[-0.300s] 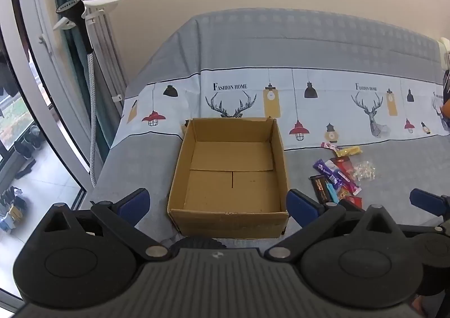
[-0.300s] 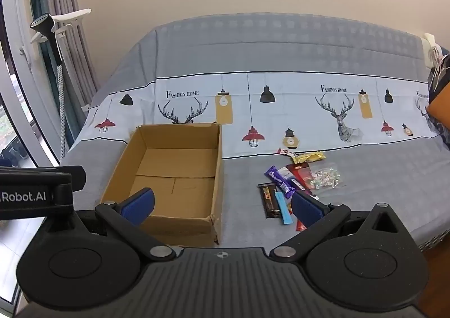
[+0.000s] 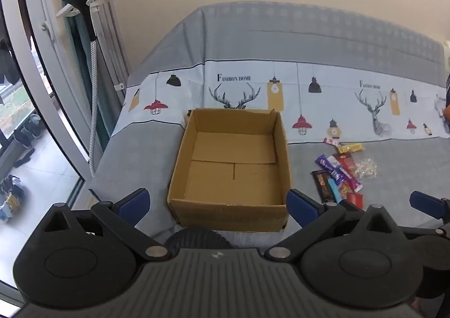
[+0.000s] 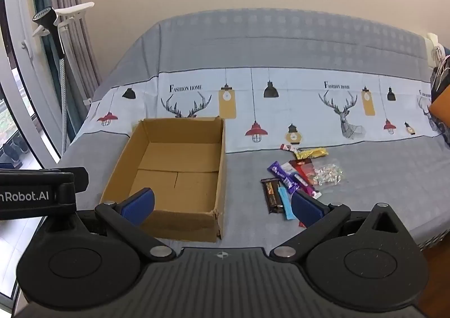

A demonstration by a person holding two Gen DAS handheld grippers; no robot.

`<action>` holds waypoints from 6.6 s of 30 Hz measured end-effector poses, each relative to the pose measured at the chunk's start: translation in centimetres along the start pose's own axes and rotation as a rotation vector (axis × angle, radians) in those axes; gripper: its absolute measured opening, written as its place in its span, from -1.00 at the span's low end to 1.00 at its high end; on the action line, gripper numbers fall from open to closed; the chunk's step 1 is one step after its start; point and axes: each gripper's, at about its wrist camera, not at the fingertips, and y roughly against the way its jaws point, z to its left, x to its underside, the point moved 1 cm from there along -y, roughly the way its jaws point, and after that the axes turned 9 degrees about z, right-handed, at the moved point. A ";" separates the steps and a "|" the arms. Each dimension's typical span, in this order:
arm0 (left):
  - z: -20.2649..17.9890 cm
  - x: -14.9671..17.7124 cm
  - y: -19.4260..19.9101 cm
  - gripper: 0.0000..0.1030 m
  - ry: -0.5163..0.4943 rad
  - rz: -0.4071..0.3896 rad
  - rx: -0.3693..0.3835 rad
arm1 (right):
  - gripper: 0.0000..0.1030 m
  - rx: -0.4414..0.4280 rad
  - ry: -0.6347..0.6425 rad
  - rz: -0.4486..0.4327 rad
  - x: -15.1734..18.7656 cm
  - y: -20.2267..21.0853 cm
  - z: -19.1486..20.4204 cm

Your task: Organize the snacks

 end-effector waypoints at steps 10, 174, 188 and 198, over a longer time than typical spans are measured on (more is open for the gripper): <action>-0.1 0.3 -0.6 1.00 -0.013 0.004 -0.040 | 0.99 -0.017 -0.004 0.031 0.5 -0.6 0.5; -24.7 2.1 -38.2 -0.16 -0.260 0.079 0.372 | -0.95 -0.144 -0.048 0.238 4.3 -35.7 -22.2; -23.8 4.5 -40.8 -0.06 -0.274 0.168 0.390 | -0.02 0.005 -0.114 0.287 5.4 -36.0 -20.9; -25.4 5.1 -41.1 0.35 -0.350 0.132 0.340 | -0.32 0.047 -0.036 0.299 6.0 -36.9 -21.1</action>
